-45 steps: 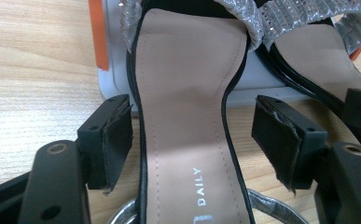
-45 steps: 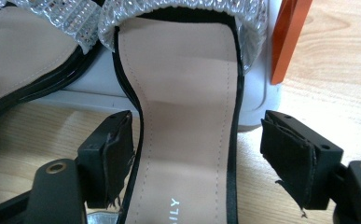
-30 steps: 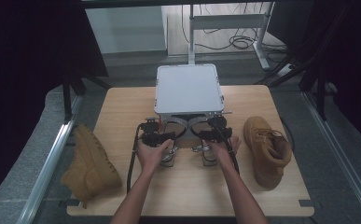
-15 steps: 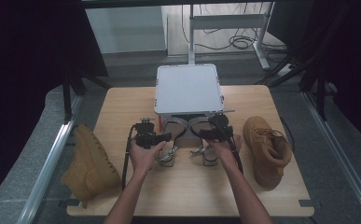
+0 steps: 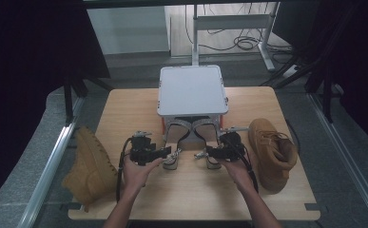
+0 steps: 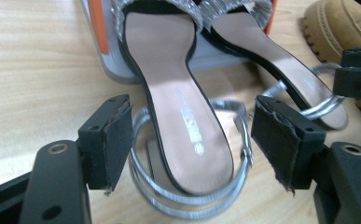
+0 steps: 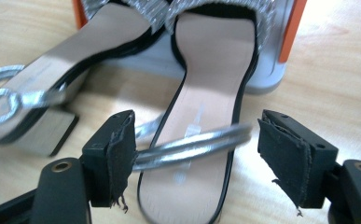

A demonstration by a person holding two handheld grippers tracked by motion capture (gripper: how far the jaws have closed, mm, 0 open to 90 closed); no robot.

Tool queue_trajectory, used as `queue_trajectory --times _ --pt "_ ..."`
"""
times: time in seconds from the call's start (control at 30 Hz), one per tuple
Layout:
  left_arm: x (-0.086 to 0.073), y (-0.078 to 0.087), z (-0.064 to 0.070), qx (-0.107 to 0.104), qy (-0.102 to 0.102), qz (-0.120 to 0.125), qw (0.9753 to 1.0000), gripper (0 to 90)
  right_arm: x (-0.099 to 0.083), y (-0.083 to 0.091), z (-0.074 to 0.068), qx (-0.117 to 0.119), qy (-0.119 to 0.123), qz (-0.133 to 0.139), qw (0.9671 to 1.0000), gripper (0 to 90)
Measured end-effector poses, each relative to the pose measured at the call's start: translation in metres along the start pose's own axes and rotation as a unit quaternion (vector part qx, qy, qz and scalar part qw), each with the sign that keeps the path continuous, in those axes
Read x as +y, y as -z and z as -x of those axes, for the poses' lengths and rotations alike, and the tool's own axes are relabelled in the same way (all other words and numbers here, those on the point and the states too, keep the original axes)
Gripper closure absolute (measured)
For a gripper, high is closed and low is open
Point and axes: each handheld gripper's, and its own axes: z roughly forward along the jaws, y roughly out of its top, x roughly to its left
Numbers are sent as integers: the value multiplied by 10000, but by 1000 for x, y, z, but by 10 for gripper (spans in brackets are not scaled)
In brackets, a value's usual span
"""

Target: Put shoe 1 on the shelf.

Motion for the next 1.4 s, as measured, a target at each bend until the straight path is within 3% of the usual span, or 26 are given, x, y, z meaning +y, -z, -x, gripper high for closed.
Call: queue_trajectory --times 0.13,0.3,0.67,0.83,1.17,1.4 --pt "-14 4 2 44 -253 53 9997 298 -16 4 0 193 70 75 9998 278" --pt "-31 9 2 -18 -317 79 9995 298 -33 10 -2 385 175 230 9988 275" --pt "-59 -3 4 174 -466 -63 9987 289 -56 4 -3 310 320 191 9988 269" --pt "-63 -17 2 282 -505 -216 9981 276 -59 -2 -2 212 384 166 9989 264" --pt "-56 -38 12 370 -587 -196 9974 257 -60 -12 -3 217 374 192 9989 264" --pt "-46 -54 14 537 -426 -188 9975 270 -58 -20 -3 153 349 108 9992 263"
